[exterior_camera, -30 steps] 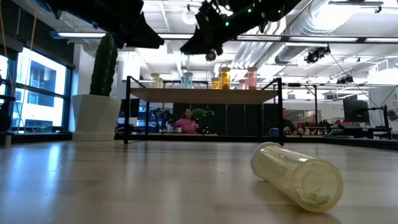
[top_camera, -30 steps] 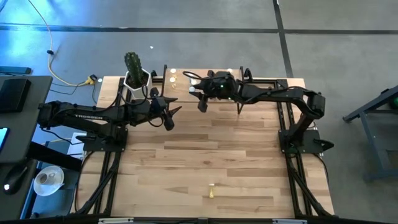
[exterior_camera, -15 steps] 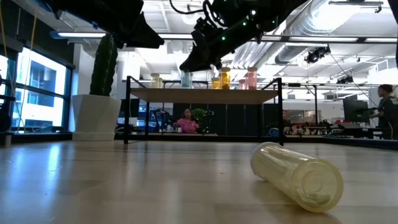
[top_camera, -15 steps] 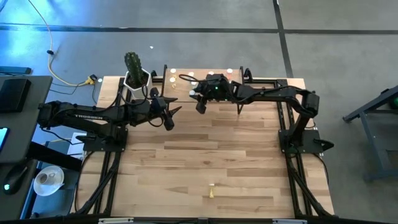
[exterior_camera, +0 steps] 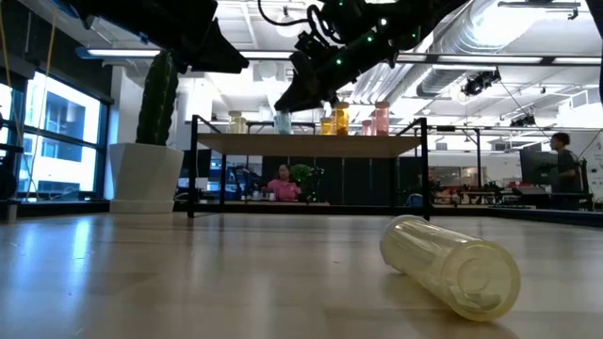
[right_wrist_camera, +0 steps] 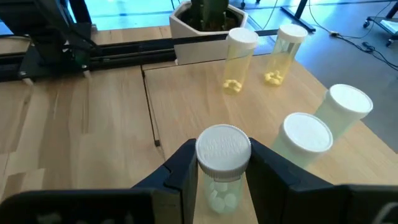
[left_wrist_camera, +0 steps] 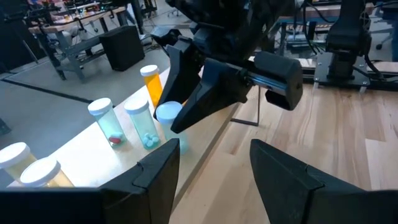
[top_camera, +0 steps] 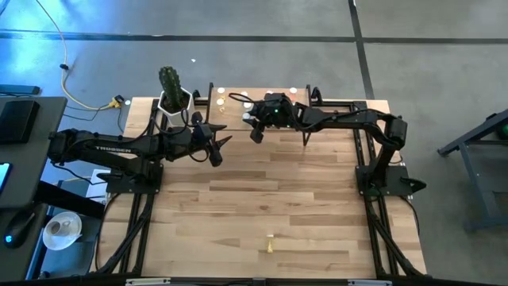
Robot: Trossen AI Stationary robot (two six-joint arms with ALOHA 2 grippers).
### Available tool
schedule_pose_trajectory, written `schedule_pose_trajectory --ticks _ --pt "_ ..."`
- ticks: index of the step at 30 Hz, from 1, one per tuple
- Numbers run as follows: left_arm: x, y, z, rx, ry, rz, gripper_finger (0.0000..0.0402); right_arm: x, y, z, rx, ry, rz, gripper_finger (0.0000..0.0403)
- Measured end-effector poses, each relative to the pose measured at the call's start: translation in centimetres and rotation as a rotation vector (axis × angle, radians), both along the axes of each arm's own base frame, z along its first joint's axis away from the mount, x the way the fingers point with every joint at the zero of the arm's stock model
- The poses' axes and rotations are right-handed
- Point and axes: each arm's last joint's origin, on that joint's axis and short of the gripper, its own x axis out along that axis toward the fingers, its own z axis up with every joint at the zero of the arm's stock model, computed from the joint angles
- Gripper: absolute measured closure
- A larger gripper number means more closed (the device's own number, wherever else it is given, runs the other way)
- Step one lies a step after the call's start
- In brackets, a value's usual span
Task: Pick and place medicine bottles onto shelf by color
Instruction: Put the blue pill bottle on the shelf aligned with other blue pill bottles
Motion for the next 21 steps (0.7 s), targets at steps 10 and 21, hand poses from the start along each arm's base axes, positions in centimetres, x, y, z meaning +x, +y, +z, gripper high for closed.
schedule_pose_trajectory --ticks 10,21 --pt "0.0 0.0 0.0 0.0 0.0 0.0 0.0218 -0.02 0.04 -0.07 0.003 0.008 0.001 0.0304" --pt "0.0 0.0 0.0 0.0 0.0 0.0 0.0218 -0.03 0.01 -0.07 -0.007 0.011 -0.005 0.0281"
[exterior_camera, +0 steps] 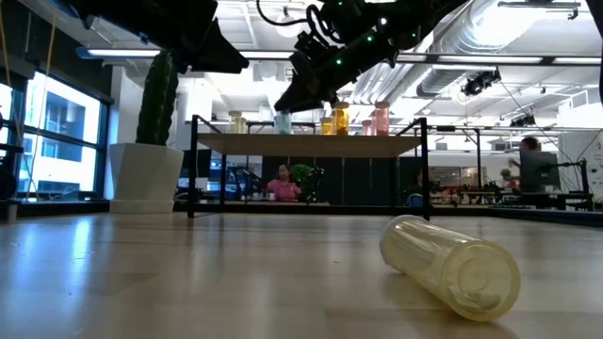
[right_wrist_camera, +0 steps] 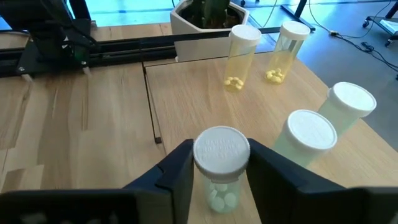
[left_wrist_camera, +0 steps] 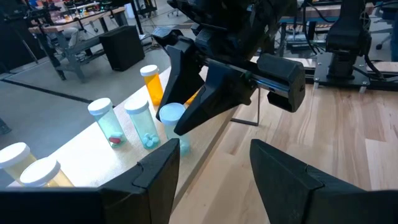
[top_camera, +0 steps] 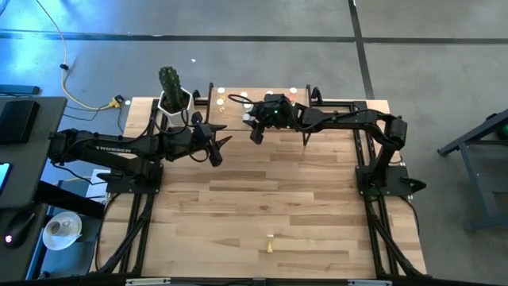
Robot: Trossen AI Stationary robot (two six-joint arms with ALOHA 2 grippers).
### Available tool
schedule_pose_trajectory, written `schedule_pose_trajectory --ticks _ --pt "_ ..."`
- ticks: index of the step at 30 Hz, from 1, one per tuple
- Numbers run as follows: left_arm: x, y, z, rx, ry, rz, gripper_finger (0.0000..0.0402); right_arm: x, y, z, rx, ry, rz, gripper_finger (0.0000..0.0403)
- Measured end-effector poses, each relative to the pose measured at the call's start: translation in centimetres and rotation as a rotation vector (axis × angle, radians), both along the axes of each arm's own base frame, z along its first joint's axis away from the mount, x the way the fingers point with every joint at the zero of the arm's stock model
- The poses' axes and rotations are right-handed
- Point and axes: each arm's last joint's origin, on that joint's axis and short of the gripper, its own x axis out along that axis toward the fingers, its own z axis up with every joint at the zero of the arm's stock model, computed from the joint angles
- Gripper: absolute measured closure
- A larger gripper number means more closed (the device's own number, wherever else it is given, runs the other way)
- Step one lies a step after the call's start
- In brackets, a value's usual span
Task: Pick and place medicine bottles onto shelf by color
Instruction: Put the blue pill bottle on the shelf aligned with other blue pill bottles, then put the yellow pill bottle on the shelf aligned with the other yellow pill bottles
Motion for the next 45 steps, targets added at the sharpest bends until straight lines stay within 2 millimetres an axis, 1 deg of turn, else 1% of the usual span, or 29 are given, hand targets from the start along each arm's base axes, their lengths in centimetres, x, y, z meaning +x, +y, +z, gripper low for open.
schedule_pose_trajectory --ticks 5,10,20,26,30,36,38,42,45 --pt "0.0 0.0 0.0 0.0 0.0 0.0 0.0218 0.0 0.0 0.0 -0.013 0.005 0.006 0.0238" --pt "0.0 0.0 0.0 0.0 0.0 0.0 0.0218 0.0 0.0 0.0 -0.015 0.005 0.007 0.0217" --pt "0.0 0.0 0.0 0.0 0.0 0.0 0.0218 0.3 -0.1 1.2 -0.021 -0.008 0.007 0.0213" --pt "0.0 0.0 0.0 0.0 0.0 0.0 0.0218 0.4 -0.1 2.8 -0.002 0.045 0.008 0.0213" --pt "0.0 0.0 0.0 0.002 0.002 -0.001 0.0218 0.3 0.3 4.0 0.011 0.107 0.021 0.0213" --pt "0.0 -0.1 0.0 -0.006 -0.004 -0.004 0.0218 0.1 1.5 5.3 -0.007 0.226 0.081 0.0213" --pt "0.1 -0.3 0.0 -0.007 0.0 -0.013 0.0218 -0.3 2.2 5.4 0.006 0.267 0.095 0.0213" --pt "0.2 -0.8 -0.1 -0.008 0.009 -0.036 0.0218 -1.4 3.7 5.7 0.032 0.296 0.114 0.0213" --pt "0.2 -1.1 -0.2 -0.01 0.019 -0.052 0.0218 -2.0 5.0 5.4 0.06 0.316 0.126 0.0213"
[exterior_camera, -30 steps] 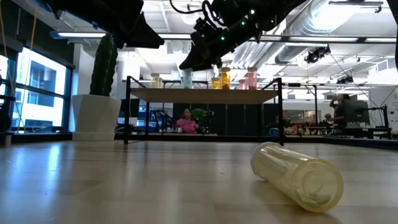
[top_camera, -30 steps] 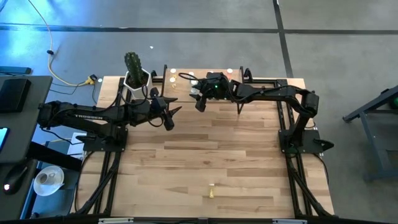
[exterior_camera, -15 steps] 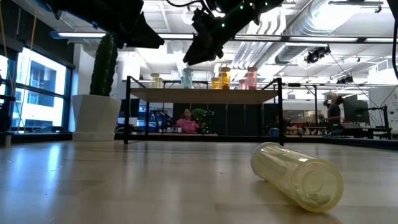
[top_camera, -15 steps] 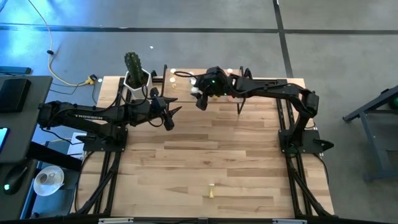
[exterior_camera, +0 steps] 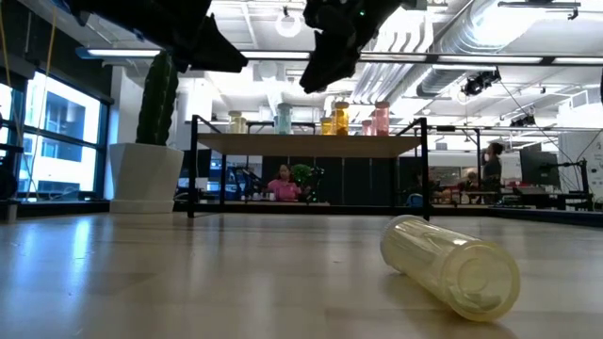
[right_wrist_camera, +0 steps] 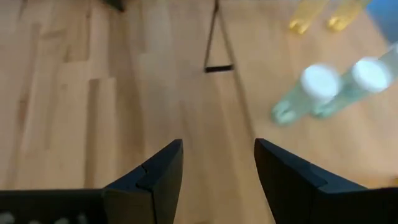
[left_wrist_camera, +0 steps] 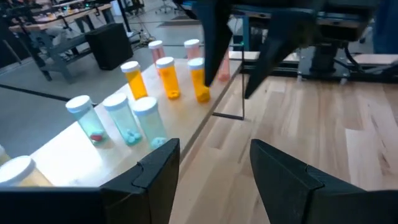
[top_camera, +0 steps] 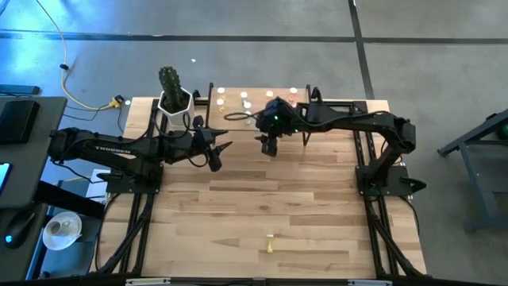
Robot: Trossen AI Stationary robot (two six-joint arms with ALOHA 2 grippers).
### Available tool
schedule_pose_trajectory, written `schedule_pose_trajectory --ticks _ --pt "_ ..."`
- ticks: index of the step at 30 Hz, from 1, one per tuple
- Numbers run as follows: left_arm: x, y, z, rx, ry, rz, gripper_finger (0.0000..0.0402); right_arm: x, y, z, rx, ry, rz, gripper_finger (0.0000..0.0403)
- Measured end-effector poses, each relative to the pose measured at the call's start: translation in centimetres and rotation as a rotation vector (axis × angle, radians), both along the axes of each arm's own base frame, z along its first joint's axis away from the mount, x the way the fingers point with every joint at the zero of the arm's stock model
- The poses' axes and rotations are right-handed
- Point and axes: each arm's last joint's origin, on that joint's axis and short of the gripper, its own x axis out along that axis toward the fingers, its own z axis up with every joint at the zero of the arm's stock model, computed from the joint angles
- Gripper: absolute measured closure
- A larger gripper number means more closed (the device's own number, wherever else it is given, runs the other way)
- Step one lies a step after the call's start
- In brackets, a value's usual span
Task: Pick and place medicine bottles onto shelf by color
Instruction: Put the yellow pill bottle on the shelf aligned with the other yellow pill bottles
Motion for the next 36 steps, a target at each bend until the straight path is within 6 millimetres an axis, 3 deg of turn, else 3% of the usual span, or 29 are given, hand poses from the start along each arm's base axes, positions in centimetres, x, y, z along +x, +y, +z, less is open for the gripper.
schedule_pose_trajectory --ticks 8,19,24,36 --pt "0.2 -1.3 -0.1 -0.053 -0.019 -0.044 0.0218 -0.9 3.9 -1.9 0.106 0.051 -0.016 0.0213" --pt "0.4 -3.8 -0.1 -0.145 -0.069 -0.13 0.0218 -1.4 9.5 -4.2 0.043 0.113 -0.122 0.0213" --pt "0.6 -5.3 0.1 -0.229 -0.107 -0.253 0.0218 -1.9 11.4 -5.3 0.069 0.12 -0.178 0.0213" --pt "0.0 -9.7 0.1 -0.379 -0.131 -0.441 0.0218 -3.0 17.2 -5.5 0.26 0.061 -0.266 0.0213"
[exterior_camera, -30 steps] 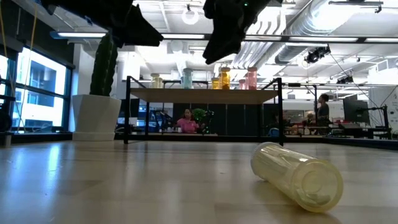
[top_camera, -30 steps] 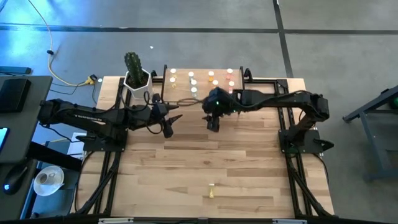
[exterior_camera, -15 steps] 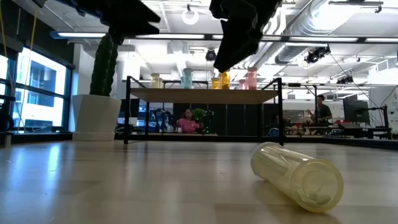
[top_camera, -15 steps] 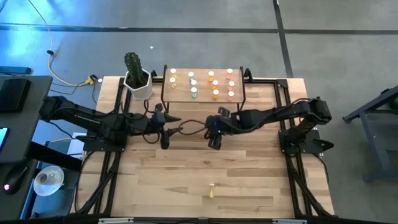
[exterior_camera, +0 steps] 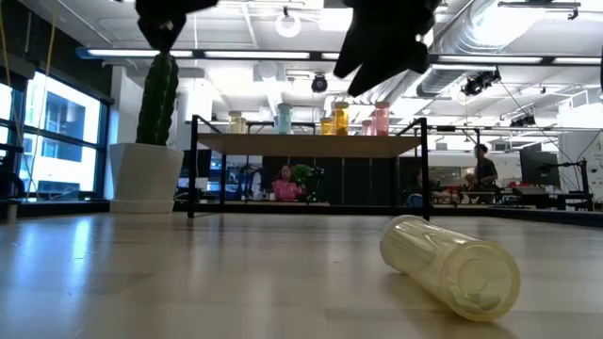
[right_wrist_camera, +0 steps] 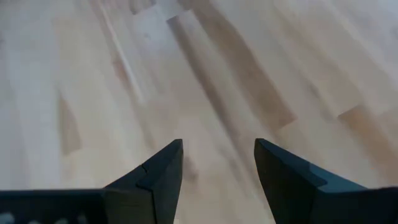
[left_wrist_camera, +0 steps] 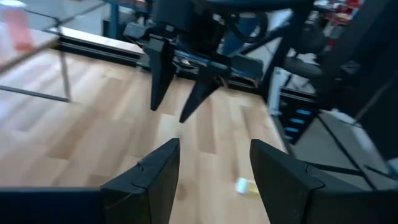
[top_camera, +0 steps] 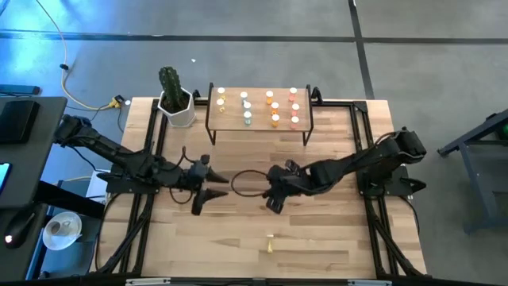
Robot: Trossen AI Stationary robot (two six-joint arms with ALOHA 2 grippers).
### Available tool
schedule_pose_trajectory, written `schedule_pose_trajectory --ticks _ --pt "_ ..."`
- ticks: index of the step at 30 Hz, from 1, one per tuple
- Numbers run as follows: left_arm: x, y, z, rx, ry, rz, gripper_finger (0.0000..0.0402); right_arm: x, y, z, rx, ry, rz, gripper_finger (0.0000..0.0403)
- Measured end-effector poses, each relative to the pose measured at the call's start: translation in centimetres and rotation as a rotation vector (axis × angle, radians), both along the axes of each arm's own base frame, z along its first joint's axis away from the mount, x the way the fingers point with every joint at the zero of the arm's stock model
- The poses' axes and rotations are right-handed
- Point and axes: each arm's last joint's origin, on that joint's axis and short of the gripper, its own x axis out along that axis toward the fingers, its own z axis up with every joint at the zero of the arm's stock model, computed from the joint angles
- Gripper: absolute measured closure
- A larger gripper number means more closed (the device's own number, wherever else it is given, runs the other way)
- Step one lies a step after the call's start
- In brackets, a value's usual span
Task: Pick and place medicine bottles onto shelf by color
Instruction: Put the yellow pill bottle on the shelf aligned with the other yellow pill bottles
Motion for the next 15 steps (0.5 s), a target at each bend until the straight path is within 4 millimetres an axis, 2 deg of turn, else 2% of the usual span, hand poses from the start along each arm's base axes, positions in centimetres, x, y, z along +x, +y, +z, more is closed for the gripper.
schedule_pose_trajectory --ticks 9,15 --pt "-0.7 -2.2 0.0 -0.01 -0.001 -0.088 0.0218 -1.4 4.1 0.0 0.128 -0.024 -0.035 0.0213" --pt "-0.8 -2.5 0.0 -0.001 0.0 -0.076 0.0218 -1.9 5.4 0.0 0.267 -0.041 -0.164 0.0213"
